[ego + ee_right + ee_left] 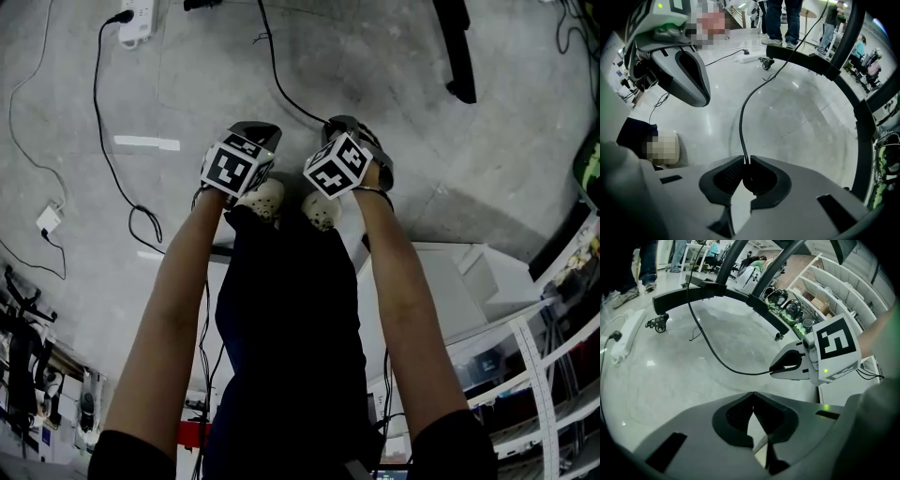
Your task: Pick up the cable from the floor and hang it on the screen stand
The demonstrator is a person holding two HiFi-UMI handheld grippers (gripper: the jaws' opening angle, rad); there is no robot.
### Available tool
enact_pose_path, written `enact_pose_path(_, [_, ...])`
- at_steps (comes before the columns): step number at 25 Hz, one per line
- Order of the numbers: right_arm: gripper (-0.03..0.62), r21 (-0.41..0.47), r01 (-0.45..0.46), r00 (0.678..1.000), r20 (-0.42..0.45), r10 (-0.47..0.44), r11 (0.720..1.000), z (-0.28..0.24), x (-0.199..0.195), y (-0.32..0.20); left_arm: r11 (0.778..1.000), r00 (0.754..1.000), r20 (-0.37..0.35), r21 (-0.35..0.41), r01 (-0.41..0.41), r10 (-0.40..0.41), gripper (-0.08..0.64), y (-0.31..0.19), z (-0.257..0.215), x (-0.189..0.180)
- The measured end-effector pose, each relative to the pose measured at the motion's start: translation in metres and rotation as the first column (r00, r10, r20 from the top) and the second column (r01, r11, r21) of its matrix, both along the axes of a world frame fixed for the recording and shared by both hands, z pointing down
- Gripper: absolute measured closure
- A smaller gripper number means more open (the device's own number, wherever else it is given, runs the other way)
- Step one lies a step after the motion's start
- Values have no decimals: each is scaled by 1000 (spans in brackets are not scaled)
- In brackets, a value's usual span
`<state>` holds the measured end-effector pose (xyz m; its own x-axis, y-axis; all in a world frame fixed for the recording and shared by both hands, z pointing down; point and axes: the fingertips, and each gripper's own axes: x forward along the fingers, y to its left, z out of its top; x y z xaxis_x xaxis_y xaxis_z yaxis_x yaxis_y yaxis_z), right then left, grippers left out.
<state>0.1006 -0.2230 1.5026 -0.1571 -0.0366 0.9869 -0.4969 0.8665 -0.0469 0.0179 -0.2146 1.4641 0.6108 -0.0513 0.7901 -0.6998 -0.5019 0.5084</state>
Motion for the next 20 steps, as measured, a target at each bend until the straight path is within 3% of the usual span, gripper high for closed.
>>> enact_pose_path(20, [532,-16,-54,998,-14,53,998,-114,8,-10,996,998,5,-64,58,-58,552,9,-106,-9])
